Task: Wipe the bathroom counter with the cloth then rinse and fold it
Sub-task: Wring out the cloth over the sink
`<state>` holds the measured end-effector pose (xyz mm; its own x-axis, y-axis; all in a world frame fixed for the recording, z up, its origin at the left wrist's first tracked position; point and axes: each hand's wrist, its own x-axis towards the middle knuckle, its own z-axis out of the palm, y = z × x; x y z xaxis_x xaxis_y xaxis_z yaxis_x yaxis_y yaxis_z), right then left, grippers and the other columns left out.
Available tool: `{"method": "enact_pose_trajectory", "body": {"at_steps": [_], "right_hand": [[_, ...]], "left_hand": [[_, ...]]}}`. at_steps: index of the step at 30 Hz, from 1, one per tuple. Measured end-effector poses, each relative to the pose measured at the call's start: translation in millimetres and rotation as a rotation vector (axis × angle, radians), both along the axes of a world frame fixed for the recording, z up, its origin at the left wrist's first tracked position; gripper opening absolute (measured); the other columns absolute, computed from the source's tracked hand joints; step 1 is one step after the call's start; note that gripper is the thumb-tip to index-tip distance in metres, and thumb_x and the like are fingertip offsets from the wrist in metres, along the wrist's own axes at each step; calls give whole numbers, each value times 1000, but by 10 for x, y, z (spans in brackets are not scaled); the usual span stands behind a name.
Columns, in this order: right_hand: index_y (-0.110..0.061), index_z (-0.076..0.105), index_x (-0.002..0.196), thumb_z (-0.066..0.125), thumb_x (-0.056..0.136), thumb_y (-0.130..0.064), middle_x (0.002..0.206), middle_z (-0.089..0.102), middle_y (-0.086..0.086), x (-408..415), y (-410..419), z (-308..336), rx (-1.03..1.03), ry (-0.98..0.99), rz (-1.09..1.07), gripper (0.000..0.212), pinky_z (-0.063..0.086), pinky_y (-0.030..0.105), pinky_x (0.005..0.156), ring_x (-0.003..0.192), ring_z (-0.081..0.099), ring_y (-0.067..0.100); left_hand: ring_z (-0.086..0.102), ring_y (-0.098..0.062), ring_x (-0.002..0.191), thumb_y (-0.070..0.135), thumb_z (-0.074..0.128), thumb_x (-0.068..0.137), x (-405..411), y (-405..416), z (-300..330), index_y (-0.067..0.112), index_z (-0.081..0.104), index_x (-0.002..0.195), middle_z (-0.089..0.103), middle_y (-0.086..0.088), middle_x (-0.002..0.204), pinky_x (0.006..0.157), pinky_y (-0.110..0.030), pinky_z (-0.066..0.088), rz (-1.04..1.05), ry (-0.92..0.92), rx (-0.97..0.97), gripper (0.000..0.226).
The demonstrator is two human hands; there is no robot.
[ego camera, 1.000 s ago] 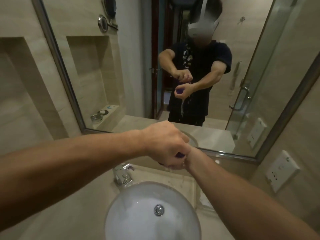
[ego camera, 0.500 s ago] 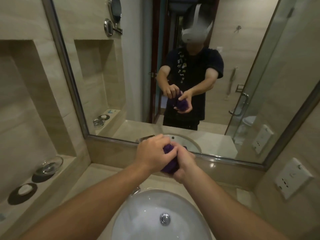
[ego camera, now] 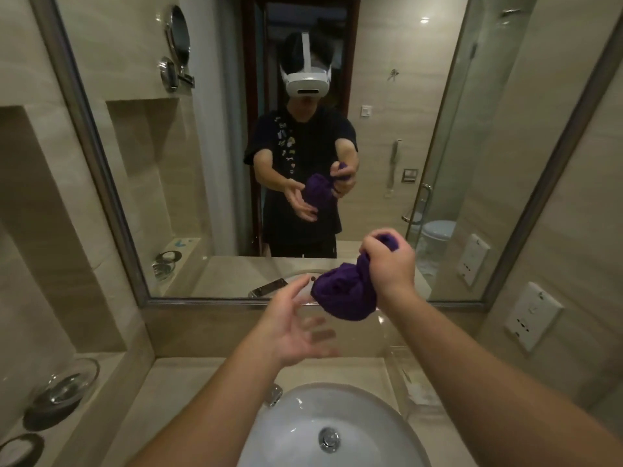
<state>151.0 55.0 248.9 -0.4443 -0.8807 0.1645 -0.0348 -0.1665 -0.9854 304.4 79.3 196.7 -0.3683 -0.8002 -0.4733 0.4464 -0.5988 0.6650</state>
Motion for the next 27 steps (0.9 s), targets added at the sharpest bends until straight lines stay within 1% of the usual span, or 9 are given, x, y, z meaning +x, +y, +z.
{"method": "enact_pose_trajectory", "body": {"at_steps": [3,6,11,15,17,19,22,24,27], "right_hand": [[-20,68,69,63,75,-5,65,64,-5,-50,51,217,-126,298,232,16,51,25,66,70,60,11],[-19,67,68,63,64,-11,67,62,-4,-95,83,354,-102,388,501,10,47,24,66,68,57,10],[-11,63,70,61,59,-8,63,54,6,-170,78,323,-70,243,544,11,44,37,69,67,52,26],[-8,61,67,58,67,1,64,55,14,-266,101,237,-82,-110,530,9,49,37,68,62,57,28],[-10,60,62,55,76,3,66,56,11,-297,125,156,-81,-378,433,20,50,35,68,62,57,23],[-12,55,61,53,81,-4,65,53,7,-327,163,4,-33,-686,292,21,48,34,66,61,52,21],[-10,56,76,54,82,-18,75,58,8,-349,243,-210,189,-962,139,11,51,36,65,68,59,26],[-6,64,88,54,85,-24,82,66,12,-361,269,-343,336,-971,145,20,56,39,69,75,66,29],[-9,70,104,58,91,-34,88,75,14,-378,272,-436,415,-981,269,30,61,41,73,79,73,31]], "left_hand": [[55,-51,121,80,43,83,7,27,12,10,57,137,60,-29,133,96,-66,45,-254,293,71,89],[53,-54,123,84,37,81,-247,56,68,4,53,138,58,-32,133,102,-67,37,-238,480,80,100],[61,-45,118,67,53,88,-800,125,237,12,67,127,67,-26,123,106,-56,45,-52,516,196,69],[72,-26,91,32,56,90,-1075,-40,308,14,73,97,75,-11,90,81,-34,58,310,489,145,26],[69,-24,71,21,63,85,-1076,-168,288,12,69,77,70,-8,75,64,-32,56,529,243,-54,14],[62,-18,61,23,68,83,-1044,-251,274,17,64,62,63,1,60,57,-30,48,629,-354,-422,22],[54,-13,55,33,65,84,-999,-230,280,25,54,56,54,9,54,52,-28,42,455,-955,-1168,30],[52,-12,56,36,64,84,-944,-212,261,25,59,63,53,12,60,52,-26,43,261,-1160,-1524,24],[45,-8,55,37,65,83,-857,-191,277,19,67,70,49,13,65,52,-20,35,52,-1260,-1879,22]]}}
